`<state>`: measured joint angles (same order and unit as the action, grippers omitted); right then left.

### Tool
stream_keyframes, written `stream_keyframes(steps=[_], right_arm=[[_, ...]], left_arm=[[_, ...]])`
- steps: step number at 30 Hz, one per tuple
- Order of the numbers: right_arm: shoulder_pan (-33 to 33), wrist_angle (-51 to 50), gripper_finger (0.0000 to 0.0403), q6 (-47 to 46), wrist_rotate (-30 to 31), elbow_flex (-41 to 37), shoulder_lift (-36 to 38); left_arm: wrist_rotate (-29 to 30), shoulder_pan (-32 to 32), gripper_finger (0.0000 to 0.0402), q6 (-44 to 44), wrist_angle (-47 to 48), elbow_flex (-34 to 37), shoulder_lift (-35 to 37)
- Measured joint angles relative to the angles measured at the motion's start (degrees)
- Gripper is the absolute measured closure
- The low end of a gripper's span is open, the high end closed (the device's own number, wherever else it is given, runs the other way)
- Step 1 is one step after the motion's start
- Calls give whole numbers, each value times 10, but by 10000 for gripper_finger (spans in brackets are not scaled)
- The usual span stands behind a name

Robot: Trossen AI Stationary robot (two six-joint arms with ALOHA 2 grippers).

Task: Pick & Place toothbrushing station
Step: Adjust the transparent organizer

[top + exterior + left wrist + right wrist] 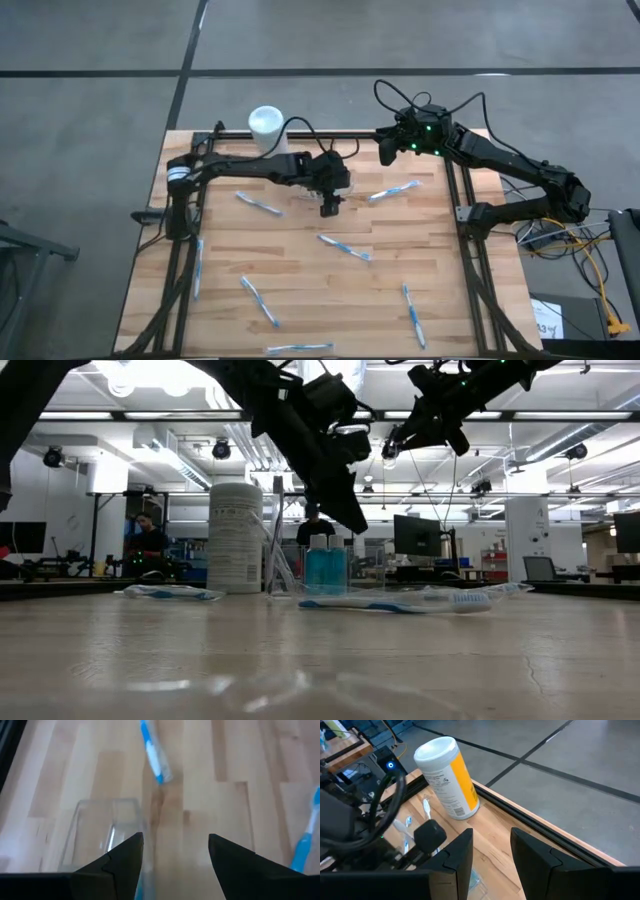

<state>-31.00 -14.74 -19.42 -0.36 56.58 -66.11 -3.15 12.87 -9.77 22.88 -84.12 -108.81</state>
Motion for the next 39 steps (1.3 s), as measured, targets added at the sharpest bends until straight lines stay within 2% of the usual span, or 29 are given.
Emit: stream_keyframes(steps=[4, 16, 28, 35, 39], right_arm=[[0, 0, 275, 0, 0, 0, 0], [0, 0, 275, 0, 0, 0, 0], [0, 0, 275, 0, 0, 0, 0], [0, 0, 275, 0, 0, 0, 0], [0, 0, 275, 0, 0, 0, 0]], left_arm=[[1, 8, 189, 1, 5, 0, -8], [0, 16, 268, 12, 11, 0, -20], [0, 16, 392, 4, 43, 0, -14], [-14, 14, 396, 1, 98, -2, -6], [-37, 10, 397, -29, 136, -1, 3]])
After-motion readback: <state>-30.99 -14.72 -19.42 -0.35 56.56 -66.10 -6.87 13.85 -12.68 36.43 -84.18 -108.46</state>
